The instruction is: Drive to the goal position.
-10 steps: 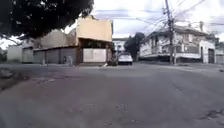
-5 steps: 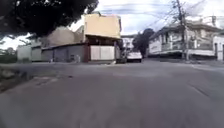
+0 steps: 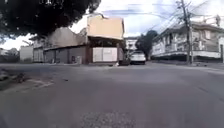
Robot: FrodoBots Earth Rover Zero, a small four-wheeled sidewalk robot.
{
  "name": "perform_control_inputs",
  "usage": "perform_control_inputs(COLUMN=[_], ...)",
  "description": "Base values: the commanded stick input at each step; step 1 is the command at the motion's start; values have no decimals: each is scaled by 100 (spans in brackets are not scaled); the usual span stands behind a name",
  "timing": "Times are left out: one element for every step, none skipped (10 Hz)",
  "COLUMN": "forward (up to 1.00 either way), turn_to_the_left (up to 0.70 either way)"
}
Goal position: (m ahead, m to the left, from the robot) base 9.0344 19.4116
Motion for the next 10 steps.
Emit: perform_control_inputs(forward=[100, 100, 100, 100, 100, 100, 100, 100, 100, 100], turn_to_the_left=[28, 7, 7, 7, 7, 7, 7, 7, 7, 7])
